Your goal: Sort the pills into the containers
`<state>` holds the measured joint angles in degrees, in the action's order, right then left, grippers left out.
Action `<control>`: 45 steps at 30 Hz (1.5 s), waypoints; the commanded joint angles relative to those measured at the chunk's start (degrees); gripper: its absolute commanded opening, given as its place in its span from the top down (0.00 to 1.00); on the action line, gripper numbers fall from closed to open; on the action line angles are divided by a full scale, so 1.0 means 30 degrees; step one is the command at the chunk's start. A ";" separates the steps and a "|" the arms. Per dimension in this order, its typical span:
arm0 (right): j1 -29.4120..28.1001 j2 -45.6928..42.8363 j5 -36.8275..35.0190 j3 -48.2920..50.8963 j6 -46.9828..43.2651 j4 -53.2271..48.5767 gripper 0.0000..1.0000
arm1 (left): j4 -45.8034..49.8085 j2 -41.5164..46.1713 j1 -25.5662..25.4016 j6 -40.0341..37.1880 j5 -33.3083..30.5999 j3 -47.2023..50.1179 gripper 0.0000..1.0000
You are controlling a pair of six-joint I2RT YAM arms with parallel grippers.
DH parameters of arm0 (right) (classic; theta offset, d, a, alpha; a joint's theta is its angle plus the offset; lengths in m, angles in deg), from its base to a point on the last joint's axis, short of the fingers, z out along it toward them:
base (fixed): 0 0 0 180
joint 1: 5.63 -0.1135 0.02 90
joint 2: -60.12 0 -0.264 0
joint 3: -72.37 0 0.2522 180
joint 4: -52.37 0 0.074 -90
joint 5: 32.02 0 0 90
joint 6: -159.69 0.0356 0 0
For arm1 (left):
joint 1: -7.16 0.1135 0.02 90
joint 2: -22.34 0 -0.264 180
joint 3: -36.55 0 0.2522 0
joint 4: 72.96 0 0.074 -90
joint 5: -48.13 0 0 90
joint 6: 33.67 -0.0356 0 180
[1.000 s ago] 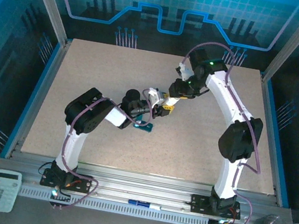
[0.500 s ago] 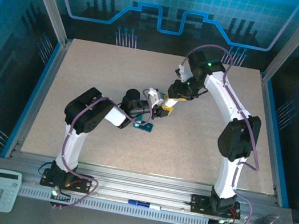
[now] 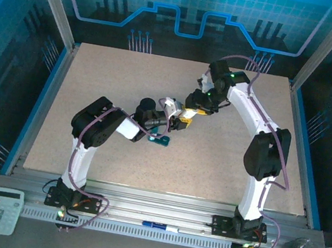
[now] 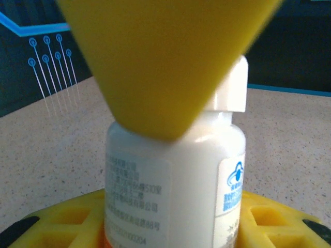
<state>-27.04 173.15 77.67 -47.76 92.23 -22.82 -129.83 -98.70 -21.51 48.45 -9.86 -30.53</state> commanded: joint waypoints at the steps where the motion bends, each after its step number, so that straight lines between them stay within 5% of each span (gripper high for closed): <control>1: -0.0280 -0.0316 0.0653 0.0119 0.0341 -0.0239 0.47 | -0.1915 0.0407 -0.0152 -0.0095 0.0526 -0.0772 1.00; 14: 0.0272 -0.1153 0.0543 -0.2084 -0.0001 -0.0283 0.20 | -0.2413 0.0057 -0.0146 0.0532 0.0385 -0.0566 1.00; 24: 0.1772 -0.3561 0.1073 0.0075 0.0159 0.3624 0.20 | -0.3008 -0.0025 -0.0159 0.1748 0.0260 -0.0706 1.00; 30: 0.2055 -0.5301 0.1204 0.2622 -0.3879 0.5818 0.21 | -0.3204 -0.0017 -0.0166 0.2693 0.0573 -0.0932 1.00; 45: 0.0938 -0.3945 0.1822 0.1892 -0.7550 0.3520 0.20 | -0.3204 0.0072 -0.0157 0.3299 0.0932 -0.1328 1.00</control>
<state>-23.06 159.38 82.50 -39.94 72.15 -9.67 -136.73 -98.70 -21.61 57.78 -8.94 -33.11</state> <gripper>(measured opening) 0.804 0.453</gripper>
